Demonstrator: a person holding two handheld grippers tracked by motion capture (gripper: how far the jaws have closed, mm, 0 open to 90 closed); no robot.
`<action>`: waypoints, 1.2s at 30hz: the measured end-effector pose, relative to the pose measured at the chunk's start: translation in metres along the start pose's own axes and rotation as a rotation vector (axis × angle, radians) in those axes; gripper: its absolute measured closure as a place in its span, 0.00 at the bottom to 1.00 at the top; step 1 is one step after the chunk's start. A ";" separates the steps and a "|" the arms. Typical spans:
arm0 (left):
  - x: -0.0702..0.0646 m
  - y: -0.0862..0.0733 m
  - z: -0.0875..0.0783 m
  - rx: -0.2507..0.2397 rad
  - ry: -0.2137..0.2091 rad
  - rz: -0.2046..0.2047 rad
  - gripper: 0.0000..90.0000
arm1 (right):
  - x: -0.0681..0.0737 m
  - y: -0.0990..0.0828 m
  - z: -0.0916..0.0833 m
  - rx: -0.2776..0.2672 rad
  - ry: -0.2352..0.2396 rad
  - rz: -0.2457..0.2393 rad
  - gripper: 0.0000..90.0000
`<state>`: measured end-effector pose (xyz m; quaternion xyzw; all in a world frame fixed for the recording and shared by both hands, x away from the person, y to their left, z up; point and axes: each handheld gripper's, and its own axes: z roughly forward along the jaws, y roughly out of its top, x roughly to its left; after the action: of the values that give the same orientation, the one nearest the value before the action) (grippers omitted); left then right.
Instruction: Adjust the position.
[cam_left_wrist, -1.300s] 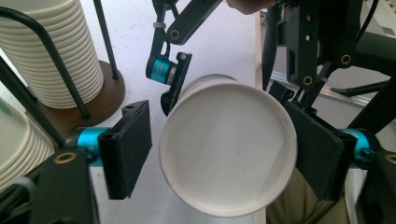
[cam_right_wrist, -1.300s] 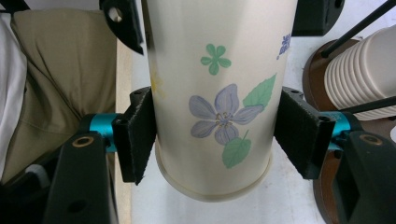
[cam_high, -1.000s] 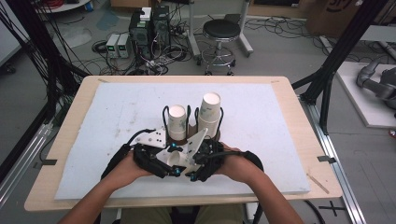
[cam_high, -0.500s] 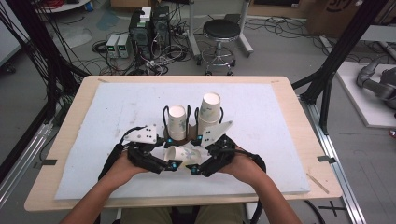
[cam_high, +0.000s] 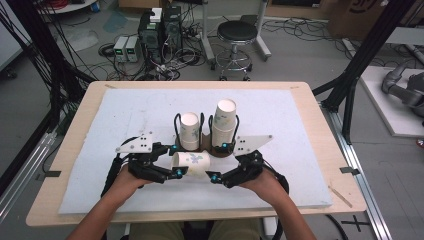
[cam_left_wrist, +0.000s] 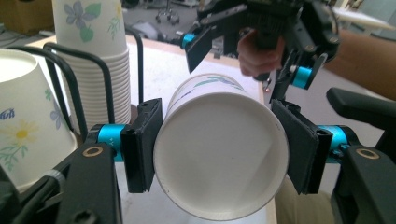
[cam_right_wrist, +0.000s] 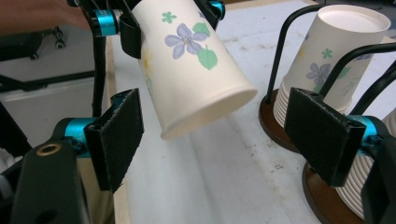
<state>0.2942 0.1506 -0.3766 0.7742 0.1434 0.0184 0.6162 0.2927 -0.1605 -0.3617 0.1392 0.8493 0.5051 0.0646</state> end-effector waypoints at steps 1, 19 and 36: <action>0.000 0.000 0.000 -0.007 -0.001 0.006 0.41 | 0.000 -0.002 0.000 -0.012 0.003 0.009 0.23; -0.008 -0.001 0.003 -0.051 -0.072 0.041 0.41 | 0.003 -0.023 0.016 -0.081 0.096 0.051 0.23; -0.011 0.000 0.002 -0.082 -0.124 0.045 0.41 | 0.003 -0.025 0.024 -0.157 0.214 0.043 0.28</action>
<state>0.2839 0.1461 -0.3754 0.7509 0.0867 -0.0101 0.6546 0.2917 -0.1507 -0.3948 0.0970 0.8062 0.5830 -0.0265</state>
